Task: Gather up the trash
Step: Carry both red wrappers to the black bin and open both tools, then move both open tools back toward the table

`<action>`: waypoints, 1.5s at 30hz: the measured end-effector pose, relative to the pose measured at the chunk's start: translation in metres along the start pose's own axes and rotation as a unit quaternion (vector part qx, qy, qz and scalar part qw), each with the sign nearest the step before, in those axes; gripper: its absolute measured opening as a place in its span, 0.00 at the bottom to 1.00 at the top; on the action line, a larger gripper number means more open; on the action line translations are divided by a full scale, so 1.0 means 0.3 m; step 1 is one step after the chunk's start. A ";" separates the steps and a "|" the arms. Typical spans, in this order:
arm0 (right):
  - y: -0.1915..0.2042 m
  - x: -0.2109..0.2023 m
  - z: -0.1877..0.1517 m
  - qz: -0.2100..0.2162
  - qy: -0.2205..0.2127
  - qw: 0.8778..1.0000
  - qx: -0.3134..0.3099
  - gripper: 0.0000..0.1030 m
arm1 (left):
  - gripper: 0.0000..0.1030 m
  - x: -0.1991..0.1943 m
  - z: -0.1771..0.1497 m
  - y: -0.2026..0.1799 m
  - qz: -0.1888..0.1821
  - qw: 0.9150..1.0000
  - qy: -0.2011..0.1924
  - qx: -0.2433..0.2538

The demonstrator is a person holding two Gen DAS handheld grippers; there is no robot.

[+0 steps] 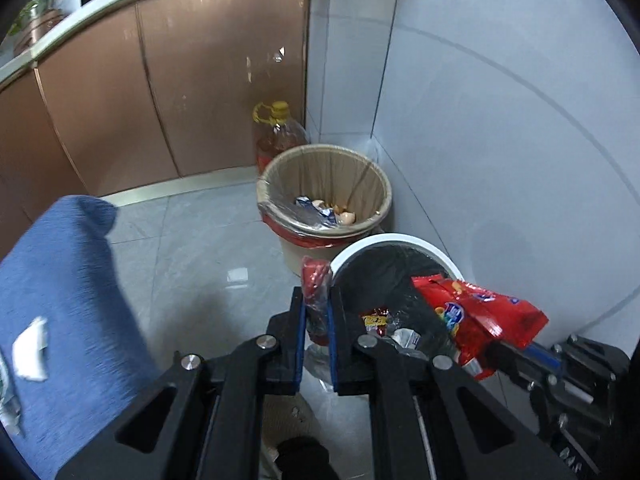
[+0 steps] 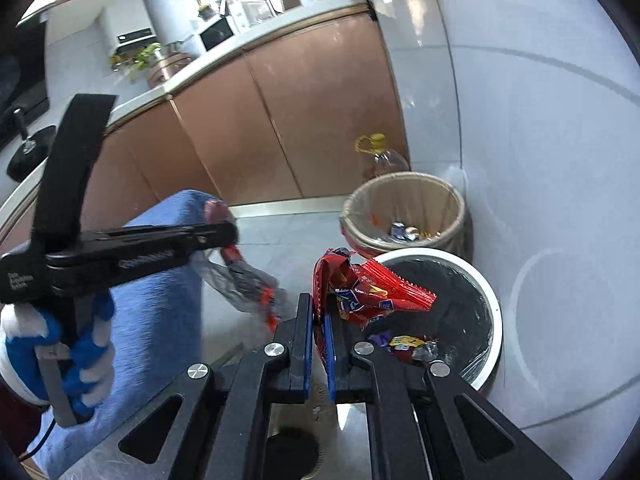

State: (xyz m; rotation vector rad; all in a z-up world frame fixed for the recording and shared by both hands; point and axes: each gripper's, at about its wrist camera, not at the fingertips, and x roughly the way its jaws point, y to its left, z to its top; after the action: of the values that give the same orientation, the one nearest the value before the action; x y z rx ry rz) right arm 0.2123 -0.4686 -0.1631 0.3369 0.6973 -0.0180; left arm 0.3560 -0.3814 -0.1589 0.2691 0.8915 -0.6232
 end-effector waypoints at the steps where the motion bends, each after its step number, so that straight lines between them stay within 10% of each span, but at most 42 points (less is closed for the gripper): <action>1: -0.015 0.018 0.004 -0.002 0.002 1.000 0.003 0.07 | 0.09 0.026 0.009 -0.012 0.004 1.000 0.000 0.003; 12: -0.115 0.172 0.003 -0.050 0.033 0.998 0.018 0.14 | 0.11 0.230 0.058 -0.036 -0.051 0.997 0.044 -0.032; 16: -0.112 0.156 0.001 -0.066 0.031 0.997 0.020 0.28 | 0.50 0.217 0.067 -0.023 -0.055 0.997 0.034 -0.047; 23: -0.073 0.091 -0.012 -0.080 0.026 0.996 0.017 0.28 | 0.50 0.158 0.069 -0.017 -0.090 0.994 0.027 -0.063; 45: 0.393 -0.299 0.044 -0.009 -0.080 0.995 -0.053 0.39 | 0.50 -0.602 -0.129 0.214 -0.051 0.987 -0.115 -0.097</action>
State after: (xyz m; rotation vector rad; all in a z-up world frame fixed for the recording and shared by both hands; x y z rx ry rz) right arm 0.1667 -0.3697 -0.0617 0.2249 0.5404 -0.0251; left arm 0.2857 -0.2416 -0.0417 -0.0252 0.7397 -0.6422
